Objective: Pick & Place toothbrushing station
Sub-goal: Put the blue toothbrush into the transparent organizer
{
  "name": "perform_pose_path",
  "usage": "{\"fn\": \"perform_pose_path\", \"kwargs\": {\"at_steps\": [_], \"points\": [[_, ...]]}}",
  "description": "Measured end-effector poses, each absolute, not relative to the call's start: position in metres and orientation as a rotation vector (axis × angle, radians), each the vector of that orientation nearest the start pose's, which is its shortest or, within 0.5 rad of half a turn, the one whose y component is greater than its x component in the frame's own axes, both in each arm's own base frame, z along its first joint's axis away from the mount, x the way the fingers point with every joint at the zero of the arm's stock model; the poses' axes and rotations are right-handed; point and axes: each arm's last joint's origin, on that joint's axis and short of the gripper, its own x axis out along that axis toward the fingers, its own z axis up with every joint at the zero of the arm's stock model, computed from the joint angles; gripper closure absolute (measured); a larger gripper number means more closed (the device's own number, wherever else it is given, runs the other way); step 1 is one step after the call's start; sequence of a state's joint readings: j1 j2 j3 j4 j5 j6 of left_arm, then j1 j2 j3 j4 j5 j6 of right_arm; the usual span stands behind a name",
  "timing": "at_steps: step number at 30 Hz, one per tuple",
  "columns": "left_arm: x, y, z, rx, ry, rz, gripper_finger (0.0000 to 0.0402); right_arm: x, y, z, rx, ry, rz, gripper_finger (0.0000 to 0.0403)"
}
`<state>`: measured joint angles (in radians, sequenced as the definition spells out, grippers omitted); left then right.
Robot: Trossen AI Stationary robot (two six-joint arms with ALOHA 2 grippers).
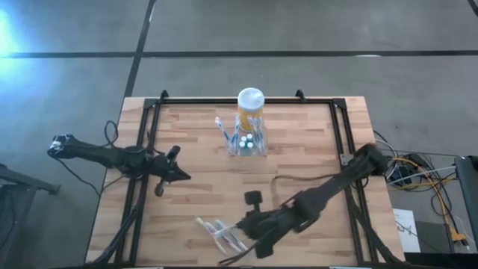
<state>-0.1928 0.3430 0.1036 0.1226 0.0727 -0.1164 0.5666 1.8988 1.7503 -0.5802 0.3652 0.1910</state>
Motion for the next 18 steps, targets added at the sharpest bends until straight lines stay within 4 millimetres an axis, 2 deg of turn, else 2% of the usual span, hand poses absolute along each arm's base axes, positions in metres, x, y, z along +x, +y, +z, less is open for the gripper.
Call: {"fn": "perform_pose_path", "kwargs": {"at_steps": [3, 11, 18], "points": [[0.115, -0.024, 0.181, -0.118, 0.114, -0.255, 0.0392, 0.338, 0.204, 0.323, -0.128, 0.555, 0.155, 0.0390], [0.112, -0.023, 0.185, -0.119, 0.074, -0.239, 0.0397, 0.260, 0.155, 0.315, -0.050, 0.283, 0.200, 0.0390], [0.112, -0.020, 0.184, -0.125, 0.067, -0.132, 0.0389, 0.206, 0.124, 0.282, -0.002, 0.062, 0.328, 0.0390]]}}
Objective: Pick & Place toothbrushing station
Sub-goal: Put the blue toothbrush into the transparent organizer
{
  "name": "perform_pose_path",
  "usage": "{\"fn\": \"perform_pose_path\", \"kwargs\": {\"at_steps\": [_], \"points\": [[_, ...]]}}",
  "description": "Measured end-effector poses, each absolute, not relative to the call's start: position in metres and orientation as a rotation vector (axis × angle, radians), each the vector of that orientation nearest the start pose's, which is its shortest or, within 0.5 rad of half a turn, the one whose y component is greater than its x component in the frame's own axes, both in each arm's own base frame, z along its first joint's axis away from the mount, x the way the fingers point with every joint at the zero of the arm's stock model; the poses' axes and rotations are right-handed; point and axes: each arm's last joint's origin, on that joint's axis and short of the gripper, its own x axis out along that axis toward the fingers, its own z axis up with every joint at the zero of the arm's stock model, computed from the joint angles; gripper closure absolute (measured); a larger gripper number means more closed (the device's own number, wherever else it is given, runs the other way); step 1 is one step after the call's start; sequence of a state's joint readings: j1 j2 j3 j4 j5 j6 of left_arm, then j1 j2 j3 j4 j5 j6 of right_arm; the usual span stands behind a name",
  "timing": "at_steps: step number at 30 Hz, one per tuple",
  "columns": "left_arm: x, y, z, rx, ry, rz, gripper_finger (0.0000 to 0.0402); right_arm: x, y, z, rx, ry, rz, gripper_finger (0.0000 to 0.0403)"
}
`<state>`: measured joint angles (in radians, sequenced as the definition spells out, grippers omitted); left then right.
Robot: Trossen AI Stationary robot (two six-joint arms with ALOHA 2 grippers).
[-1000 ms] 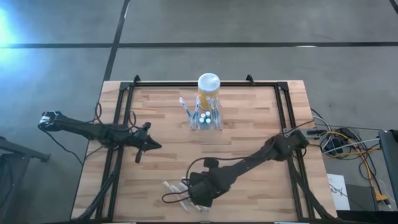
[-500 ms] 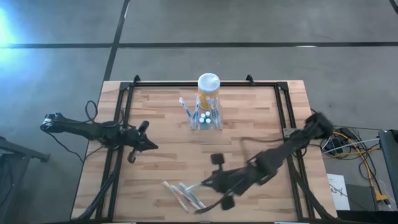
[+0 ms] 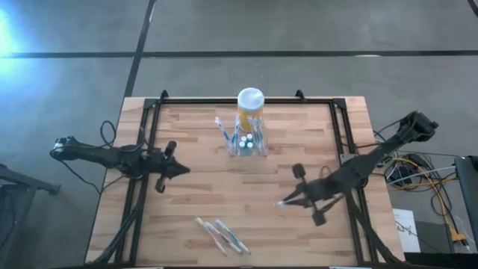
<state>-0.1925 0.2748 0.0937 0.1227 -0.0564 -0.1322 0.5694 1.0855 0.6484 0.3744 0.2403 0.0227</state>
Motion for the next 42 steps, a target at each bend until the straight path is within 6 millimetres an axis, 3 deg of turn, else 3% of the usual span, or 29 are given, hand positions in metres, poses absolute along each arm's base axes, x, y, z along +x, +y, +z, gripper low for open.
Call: {"fn": "perform_pose_path", "kwargs": {"at_steps": [9, 21, 42], "points": [[0.112, -0.017, 0.196, -0.042, -0.065, -0.026, 0.0399, 0.155, 0.085, 0.230, 0.070, -0.092, 0.303, 0.0390], [0.111, -0.010, 0.197, -0.022, -0.078, 0.131, 0.0399, 0.118, 0.053, 0.187, 0.112, -0.167, 0.219, 0.0390], [0.111, -0.009, 0.194, -0.088, -0.047, 0.175, 0.0378, 0.113, 0.048, 0.187, 0.130, -0.184, 0.211, 0.0390]]}}
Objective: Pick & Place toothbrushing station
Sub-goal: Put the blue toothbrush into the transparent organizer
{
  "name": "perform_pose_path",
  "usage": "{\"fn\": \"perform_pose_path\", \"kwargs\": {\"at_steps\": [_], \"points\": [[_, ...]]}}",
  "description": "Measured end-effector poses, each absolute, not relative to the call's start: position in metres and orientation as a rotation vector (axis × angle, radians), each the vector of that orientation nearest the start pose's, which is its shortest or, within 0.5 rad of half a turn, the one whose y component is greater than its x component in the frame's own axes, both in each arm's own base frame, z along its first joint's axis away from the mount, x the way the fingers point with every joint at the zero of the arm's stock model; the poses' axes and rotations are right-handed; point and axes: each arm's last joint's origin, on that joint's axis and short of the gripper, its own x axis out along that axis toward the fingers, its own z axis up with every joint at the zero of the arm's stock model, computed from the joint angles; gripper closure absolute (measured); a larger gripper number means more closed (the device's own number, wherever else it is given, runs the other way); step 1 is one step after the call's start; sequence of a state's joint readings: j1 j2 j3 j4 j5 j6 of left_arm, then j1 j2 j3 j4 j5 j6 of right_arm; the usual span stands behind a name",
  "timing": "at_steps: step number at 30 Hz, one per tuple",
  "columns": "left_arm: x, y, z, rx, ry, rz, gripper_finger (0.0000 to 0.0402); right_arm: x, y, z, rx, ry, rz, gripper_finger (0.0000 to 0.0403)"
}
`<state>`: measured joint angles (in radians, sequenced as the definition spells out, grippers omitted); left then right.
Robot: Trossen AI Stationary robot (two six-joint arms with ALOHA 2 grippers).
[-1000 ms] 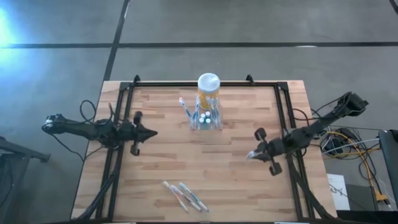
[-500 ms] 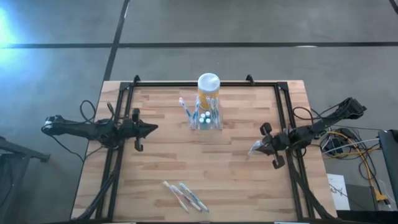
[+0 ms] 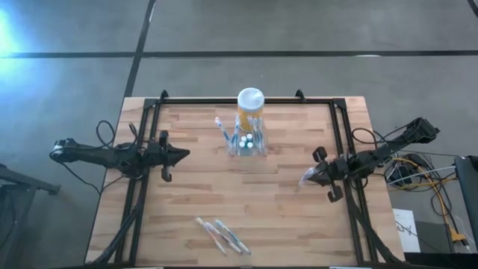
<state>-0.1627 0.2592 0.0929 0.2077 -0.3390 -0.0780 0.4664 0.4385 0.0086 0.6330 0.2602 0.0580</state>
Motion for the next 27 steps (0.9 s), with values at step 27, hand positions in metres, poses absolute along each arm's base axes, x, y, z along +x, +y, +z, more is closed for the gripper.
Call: {"fn": "perform_pose_path", "kwargs": {"at_steps": [27], "points": [[0.1114, -0.0085, 0.1937, -0.088, -0.047, 0.174, 0.0378, 0.1140, 0.0505, 0.1842, 0.130, -0.152, 0.243, 0.0390]]}}
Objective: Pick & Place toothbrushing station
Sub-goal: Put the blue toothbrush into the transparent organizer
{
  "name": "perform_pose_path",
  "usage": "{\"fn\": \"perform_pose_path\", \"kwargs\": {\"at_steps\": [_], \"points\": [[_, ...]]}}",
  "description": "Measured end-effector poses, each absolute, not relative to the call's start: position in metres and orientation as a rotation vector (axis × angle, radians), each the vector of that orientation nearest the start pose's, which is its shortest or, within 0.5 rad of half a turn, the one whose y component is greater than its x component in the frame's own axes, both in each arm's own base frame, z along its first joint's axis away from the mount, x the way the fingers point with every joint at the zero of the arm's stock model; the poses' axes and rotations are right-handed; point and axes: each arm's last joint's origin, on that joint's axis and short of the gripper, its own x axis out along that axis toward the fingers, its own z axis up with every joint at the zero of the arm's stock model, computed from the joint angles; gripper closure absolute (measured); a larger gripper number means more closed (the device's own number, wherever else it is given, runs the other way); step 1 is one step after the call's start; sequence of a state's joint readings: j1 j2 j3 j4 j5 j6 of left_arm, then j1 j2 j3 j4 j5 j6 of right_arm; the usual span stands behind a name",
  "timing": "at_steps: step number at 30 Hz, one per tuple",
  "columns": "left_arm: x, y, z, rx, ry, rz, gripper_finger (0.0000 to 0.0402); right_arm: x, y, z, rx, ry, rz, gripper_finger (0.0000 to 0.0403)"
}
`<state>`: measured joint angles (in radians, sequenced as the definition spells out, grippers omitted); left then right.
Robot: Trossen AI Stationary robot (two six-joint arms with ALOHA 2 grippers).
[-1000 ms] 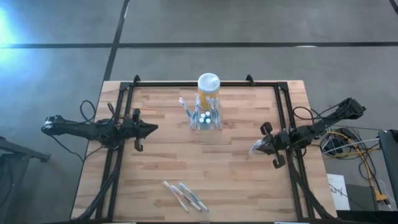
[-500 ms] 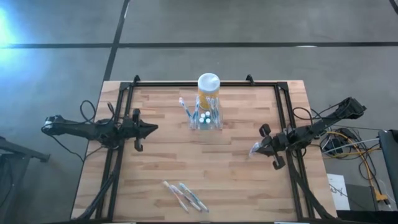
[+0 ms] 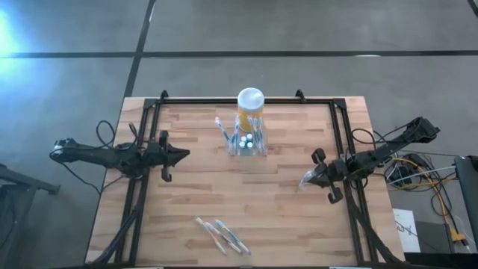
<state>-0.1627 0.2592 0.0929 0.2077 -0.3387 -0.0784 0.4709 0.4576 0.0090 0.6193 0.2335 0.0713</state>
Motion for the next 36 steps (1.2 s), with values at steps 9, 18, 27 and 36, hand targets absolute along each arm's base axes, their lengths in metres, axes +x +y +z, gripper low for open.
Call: {"fn": "perform_pose_path", "kwargs": {"at_steps": [9, 18, 27, 36], "points": [[0.111, -0.009, 0.194, -0.088, -0.047, 0.175, 0.0378, 0.114, 0.051, 0.184, 0.122, -0.153, 0.251, 0.0390], [0.111, -0.009, 0.194, -0.088, -0.047, 0.175, 0.0378, 0.114, 0.051, 0.184, 0.107, -0.154, 0.251, 0.0390], [0.111, -0.009, 0.194, -0.088, -0.047, 0.174, 0.0378, 0.114, 0.050, 0.184, 0.099, -0.157, 0.238, 0.0390], [0.111, -0.009, 0.194, -0.088, -0.047, 0.174, 0.0378, 0.115, 0.040, 0.196, 0.099, -0.279, 0.093, 0.0390]]}}
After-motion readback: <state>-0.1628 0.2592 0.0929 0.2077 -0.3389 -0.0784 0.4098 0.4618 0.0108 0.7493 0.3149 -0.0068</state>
